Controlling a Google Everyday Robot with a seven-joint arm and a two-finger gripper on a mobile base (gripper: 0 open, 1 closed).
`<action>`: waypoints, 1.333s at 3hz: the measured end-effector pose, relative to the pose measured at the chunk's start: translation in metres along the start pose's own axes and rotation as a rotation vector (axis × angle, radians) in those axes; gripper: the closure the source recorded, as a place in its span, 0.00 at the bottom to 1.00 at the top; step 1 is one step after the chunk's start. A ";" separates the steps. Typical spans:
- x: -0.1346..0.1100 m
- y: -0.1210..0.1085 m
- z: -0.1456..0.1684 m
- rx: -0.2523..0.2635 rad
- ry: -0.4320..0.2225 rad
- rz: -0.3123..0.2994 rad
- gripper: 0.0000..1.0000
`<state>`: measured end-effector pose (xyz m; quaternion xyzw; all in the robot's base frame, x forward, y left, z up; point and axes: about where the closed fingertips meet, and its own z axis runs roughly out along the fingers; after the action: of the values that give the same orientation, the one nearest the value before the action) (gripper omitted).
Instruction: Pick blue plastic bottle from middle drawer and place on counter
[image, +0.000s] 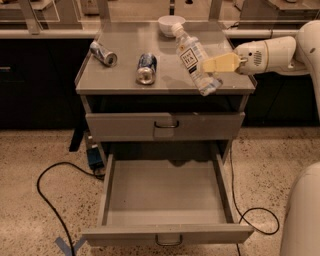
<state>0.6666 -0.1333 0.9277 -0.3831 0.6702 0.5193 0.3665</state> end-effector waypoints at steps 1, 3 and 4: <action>0.000 0.000 0.000 0.000 0.000 0.000 1.00; -0.003 -0.018 -0.015 0.143 -0.002 0.140 1.00; 0.000 -0.036 -0.026 0.224 -0.029 0.242 1.00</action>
Offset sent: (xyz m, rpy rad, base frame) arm 0.0098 -0.0100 0.0017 -0.0425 0.0705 -0.0927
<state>0.6967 -0.1651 0.9177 -0.2489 0.7596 0.4872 0.3516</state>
